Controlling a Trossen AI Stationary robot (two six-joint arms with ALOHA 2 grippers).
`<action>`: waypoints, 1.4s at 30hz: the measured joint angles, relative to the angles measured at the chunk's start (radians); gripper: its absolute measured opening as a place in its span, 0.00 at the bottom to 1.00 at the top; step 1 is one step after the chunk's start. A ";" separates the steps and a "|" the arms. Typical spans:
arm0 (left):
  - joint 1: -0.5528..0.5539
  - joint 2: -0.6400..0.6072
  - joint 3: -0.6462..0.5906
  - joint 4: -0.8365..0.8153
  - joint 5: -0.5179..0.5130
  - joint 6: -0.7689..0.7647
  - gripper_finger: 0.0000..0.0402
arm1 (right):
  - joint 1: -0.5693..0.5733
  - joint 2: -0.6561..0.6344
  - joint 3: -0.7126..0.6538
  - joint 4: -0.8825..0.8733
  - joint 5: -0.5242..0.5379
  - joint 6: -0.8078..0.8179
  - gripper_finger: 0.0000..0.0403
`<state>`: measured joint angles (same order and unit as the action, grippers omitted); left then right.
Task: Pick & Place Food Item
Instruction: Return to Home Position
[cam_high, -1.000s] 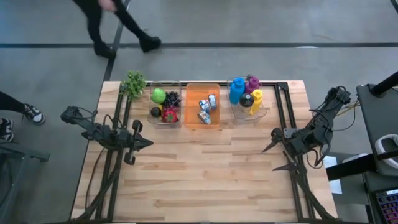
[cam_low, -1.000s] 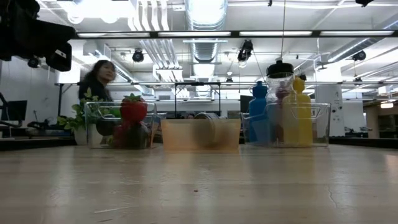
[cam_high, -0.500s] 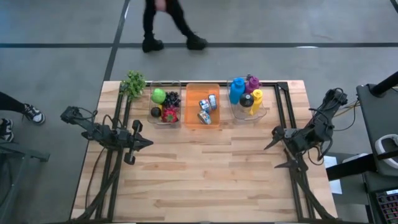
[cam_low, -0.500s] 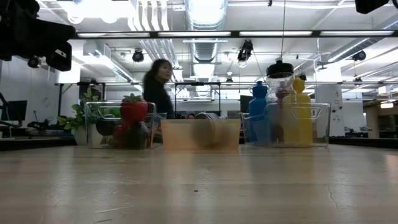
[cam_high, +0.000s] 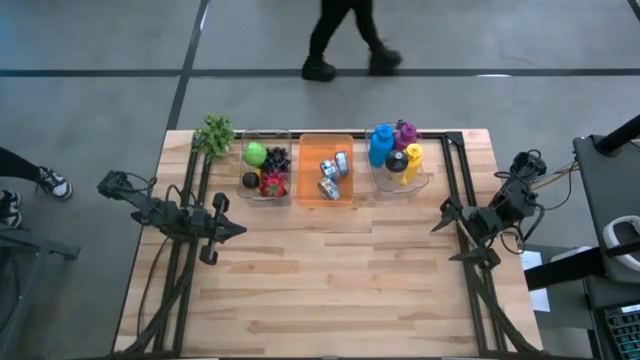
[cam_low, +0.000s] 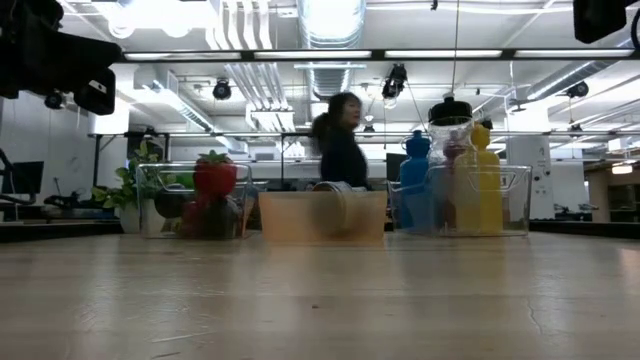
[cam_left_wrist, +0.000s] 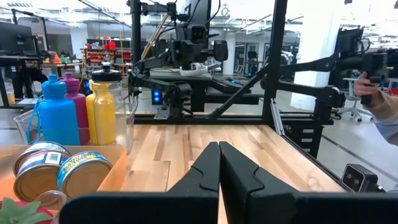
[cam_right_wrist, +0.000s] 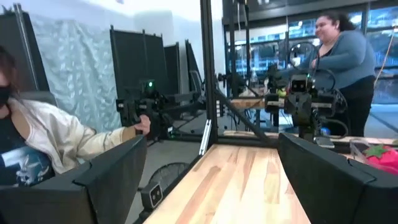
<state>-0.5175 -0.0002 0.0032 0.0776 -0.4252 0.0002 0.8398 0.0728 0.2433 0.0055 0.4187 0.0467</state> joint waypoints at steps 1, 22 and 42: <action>0.000 0.000 0.000 0.000 0.000 0.000 0.01 | 0.000 -0.019 -0.006 -0.001 0.000 -0.003 0.89; 0.000 0.003 0.000 -0.008 0.000 0.003 0.01 | 0.000 -0.072 -0.178 0.112 0.001 -0.024 0.89; 0.000 0.003 -0.001 -0.007 0.000 -0.001 0.04 | 0.000 -0.065 -0.235 0.100 0.003 0.014 0.89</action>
<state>-0.5175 0.0025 0.0025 0.0704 -0.4255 -0.0006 0.8394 0.0082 0.0086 0.1051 0.4213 0.0608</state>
